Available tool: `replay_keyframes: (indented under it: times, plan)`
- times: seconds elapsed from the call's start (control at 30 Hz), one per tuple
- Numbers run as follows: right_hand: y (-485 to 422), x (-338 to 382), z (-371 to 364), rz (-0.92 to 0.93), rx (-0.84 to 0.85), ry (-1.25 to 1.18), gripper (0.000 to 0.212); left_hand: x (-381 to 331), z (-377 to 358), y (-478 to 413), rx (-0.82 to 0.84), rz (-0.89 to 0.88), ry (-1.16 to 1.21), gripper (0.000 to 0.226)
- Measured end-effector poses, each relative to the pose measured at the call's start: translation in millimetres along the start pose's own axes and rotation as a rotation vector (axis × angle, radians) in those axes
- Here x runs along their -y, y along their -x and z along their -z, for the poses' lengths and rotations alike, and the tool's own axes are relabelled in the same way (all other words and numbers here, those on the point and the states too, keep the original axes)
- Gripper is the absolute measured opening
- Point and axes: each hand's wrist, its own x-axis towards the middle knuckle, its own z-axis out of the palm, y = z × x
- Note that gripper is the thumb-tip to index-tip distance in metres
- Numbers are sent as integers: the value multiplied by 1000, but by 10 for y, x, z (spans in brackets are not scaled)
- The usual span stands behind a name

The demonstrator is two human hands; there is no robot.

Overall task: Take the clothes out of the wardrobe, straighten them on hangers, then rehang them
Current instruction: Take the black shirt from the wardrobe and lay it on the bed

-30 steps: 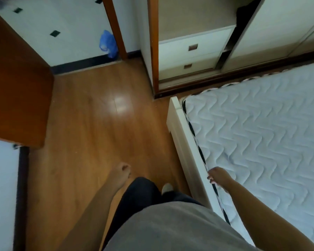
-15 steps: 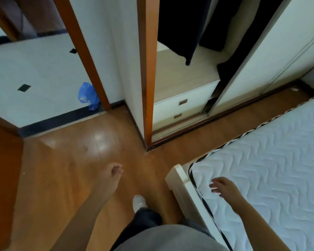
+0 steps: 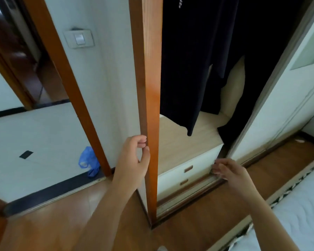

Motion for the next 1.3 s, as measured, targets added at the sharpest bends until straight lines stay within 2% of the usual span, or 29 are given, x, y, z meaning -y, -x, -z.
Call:
replay_keyframes:
  times: [0.17, 0.27, 0.47, 0.83, 0.93, 1.13, 1.3]
  plan:
    - [-719, 641, 26, 189, -9, -1, 18, -392, 156, -759, -257, -218, -72, 40]
    - [-1006, 972, 49, 273, -52, 7, 15, -588, 239, -1114, -338, -351, -129, 44]
    - [-1251, 1470, 212, 393, -122, 9, 16, -896, 345, -1561, -491, -478, -114, 40]
    - [-1600, 2370, 470, 631, -132, 124, 23, -1402, 452, -2006, -725, -566, -100, 54]
    - [-1816, 2688, 522, 729, -185, 129, 18, -1594, 558, -2153, -759, -593, -95, 58]
    - [-2398, 3318, 708, 887, -318, 172, 25, -1778, 742, -2441, -723, -557, -16, 74]
    - [-2961, 3708, 877, 1033, -519, 429, 30, -1886, 738, -2494, -742, -497, -59, 87]
